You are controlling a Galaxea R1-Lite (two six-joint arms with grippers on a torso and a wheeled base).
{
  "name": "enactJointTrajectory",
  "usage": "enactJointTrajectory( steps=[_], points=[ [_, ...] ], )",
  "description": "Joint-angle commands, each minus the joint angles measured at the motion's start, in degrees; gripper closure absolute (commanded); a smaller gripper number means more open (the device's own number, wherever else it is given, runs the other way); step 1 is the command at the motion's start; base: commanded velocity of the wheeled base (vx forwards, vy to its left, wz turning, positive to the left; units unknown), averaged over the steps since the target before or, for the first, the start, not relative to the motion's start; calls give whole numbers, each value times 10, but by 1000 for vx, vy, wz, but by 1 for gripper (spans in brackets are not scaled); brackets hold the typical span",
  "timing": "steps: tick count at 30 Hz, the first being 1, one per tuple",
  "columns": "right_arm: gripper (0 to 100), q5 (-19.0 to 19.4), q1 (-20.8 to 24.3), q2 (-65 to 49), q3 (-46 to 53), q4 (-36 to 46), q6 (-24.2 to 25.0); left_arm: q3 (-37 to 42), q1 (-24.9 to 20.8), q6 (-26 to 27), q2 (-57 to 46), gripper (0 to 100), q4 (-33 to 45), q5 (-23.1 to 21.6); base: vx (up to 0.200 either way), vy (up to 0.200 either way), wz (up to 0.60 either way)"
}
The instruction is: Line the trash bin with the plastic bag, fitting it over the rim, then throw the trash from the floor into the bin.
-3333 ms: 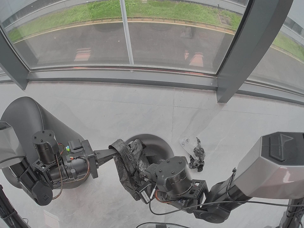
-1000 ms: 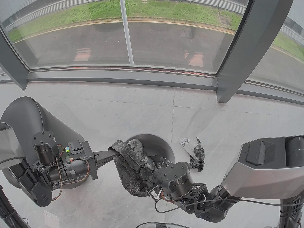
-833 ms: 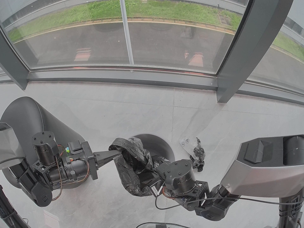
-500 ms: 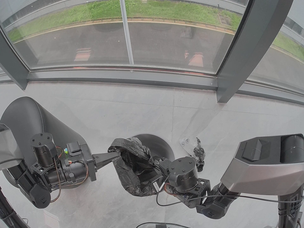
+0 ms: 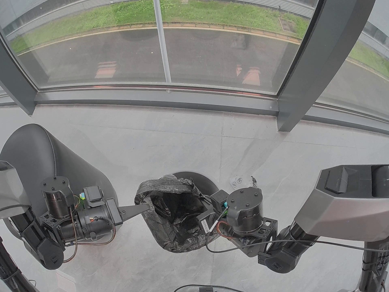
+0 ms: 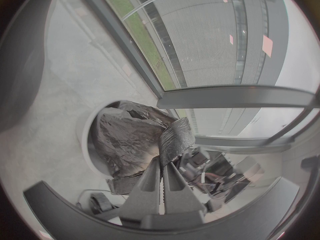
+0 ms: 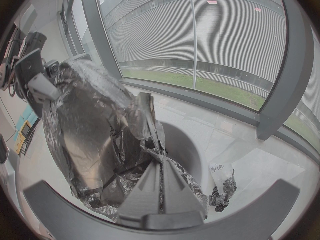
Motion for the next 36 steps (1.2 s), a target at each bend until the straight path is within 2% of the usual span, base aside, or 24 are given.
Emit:
enactJointTrajectory(
  steps=[1,2,3,4,7,8,10,13,14,18,23,25,30,36],
  points=[
    [100,0,-9,-22,0,0,-4,-4,1,68,7,100,26,44,0,0,0],
    [100,0,-10,-23,0,0,-4,-10,0,88,7,100,32,63,0,0,0],
    [100,0,-10,-23,0,0,-4,-10,0,88,7,100,32,63,0,0,0],
    [100,0,-12,-24,0,0,-4,-23,-5,128,14,100,44,129,0,0,0],
    [100,0,-14,-23,-1,0,-4,-42,-16,174,25,100,54,226,0,0,0],
    [100,1,-16,-23,-2,0,-4,-44,-20,184,28,100,56,244,0,0,0],
    [100,2,-22,-20,-7,0,-4,-45,-22,205,31,100,57,265,0,0,0],
    [100,8,-33,-16,-20,5,-4,-46,-21,233,40,100,58,272,0,0,0],
    [100,9,-46,-10,-34,6,-4,-45,-21,265,53,100,56,285,0,0,0],
    [100,13,-66,-1,-53,10,-6,-51,-23,320,76,100,44,342,0,0,0],
    [100,32,-83,9,-68,12,-7,-63,-25,333,78,100,47,343,0,0,0],
    [100,52,-97,14,-89,16,-7,-78,-24,352,79,100,58,342,0,0,0],
    [100,57,-101,26,-123,39,-7,-94,-24,363,82,100,69,334,0,0,0],
    [100,58,-108,53,-175,66,-8,-130,-20,364,101,100,85,301,0,0,0]
  ],
)
